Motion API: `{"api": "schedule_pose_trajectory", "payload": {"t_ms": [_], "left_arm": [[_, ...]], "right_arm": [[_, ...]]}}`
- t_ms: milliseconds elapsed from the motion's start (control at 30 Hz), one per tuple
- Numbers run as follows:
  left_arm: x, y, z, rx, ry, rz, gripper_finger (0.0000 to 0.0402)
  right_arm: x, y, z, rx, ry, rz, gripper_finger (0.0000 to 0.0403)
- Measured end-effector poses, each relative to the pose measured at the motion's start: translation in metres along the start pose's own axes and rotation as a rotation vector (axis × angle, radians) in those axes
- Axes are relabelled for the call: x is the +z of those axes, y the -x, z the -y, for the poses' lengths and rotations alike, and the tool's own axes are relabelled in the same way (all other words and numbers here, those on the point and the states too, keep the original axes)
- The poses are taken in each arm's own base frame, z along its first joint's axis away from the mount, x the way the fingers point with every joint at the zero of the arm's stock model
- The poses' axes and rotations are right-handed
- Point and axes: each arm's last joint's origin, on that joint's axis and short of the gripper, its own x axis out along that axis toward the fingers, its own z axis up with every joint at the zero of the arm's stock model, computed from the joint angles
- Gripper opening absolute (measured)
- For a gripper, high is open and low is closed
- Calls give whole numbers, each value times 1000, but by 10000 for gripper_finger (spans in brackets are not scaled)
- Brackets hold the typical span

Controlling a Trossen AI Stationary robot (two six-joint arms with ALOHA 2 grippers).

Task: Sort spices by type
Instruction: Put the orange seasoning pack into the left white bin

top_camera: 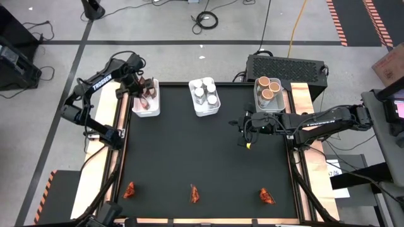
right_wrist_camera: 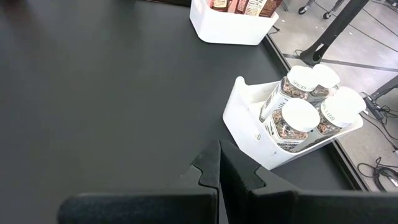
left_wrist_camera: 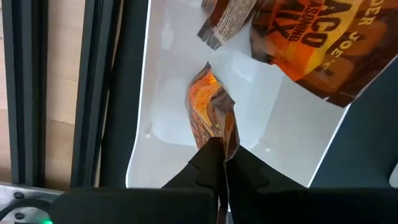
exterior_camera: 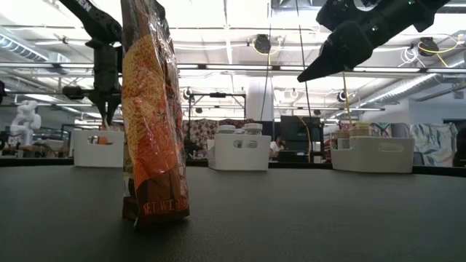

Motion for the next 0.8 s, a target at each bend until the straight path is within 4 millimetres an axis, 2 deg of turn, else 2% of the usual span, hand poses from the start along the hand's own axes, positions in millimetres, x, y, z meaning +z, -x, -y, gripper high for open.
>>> {"api": "schedule_pose_trajectory", "payload": {"t_ms": [467, 600, 800], "left_arm": [[-2, 1, -3, 75, -3, 11, 26], [-2, 1, -4, 83, 1, 19, 60], [-3, 1, -5, 94, 3, 11, 139]], "right_arm": [[0, 0, 0, 0, 0, 0, 0], [0, 0, 0, 0, 0, 1, 0], [0, 0, 0, 0, 0, 0, 0]]}}
